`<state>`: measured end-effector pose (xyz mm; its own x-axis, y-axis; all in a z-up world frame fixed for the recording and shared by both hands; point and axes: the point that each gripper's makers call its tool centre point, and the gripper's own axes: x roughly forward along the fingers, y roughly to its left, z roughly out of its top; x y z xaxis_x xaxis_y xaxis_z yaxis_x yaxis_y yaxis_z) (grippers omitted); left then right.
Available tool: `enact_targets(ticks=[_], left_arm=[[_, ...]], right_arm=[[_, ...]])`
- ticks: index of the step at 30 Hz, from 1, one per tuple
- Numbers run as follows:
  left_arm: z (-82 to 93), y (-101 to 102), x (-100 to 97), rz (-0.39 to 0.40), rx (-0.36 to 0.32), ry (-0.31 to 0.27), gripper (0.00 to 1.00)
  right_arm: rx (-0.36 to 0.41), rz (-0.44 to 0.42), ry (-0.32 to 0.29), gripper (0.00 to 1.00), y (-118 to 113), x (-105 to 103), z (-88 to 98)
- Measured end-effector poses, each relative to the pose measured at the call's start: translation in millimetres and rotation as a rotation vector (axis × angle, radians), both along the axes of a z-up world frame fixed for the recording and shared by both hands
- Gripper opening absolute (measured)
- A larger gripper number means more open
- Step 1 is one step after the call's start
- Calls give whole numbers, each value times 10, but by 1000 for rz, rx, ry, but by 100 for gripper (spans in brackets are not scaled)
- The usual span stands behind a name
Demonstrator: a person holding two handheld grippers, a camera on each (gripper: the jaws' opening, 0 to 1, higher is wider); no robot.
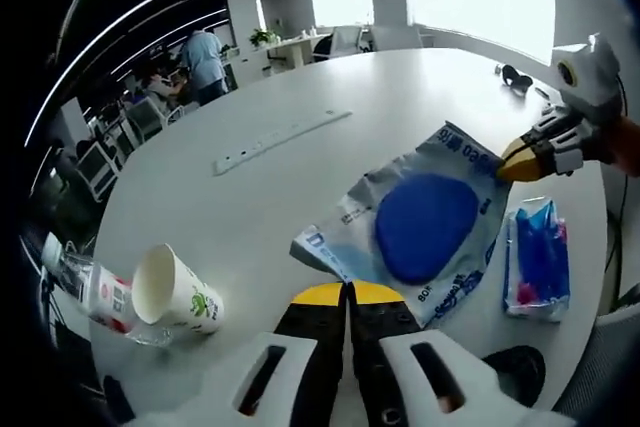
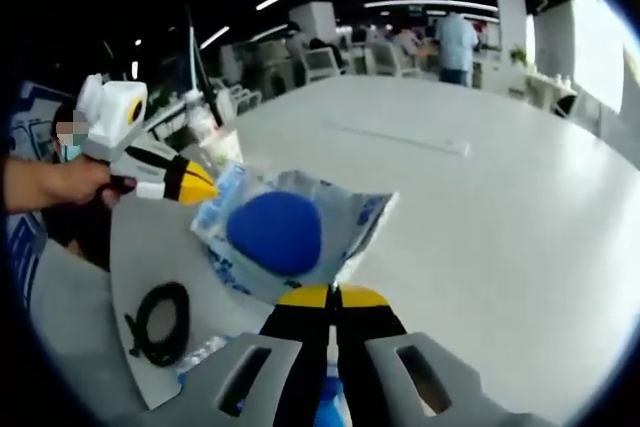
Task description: Arrange the tabletop items into an orderly group along one side of the table until the central work area is clear of visible clutter.
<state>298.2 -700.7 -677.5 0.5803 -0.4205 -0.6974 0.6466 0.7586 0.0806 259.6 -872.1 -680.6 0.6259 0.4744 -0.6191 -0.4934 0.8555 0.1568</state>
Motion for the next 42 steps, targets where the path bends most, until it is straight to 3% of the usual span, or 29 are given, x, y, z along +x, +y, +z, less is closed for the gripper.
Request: enact_targets(ticks=[9, 25, 42], left_arm=[[48, 113, 93, 2, 7, -11, 0], [-27, 312, 299, 22, 22, 3, 0], [-209, 454, 554, 52, 70, 13, 0]], right_arm=[[3, -5, -6, 0, 122, 69, 47], [-22, -36, 0, 0, 319, 255, 26], [-59, -29, 20, 0, 518, 478, -159]])
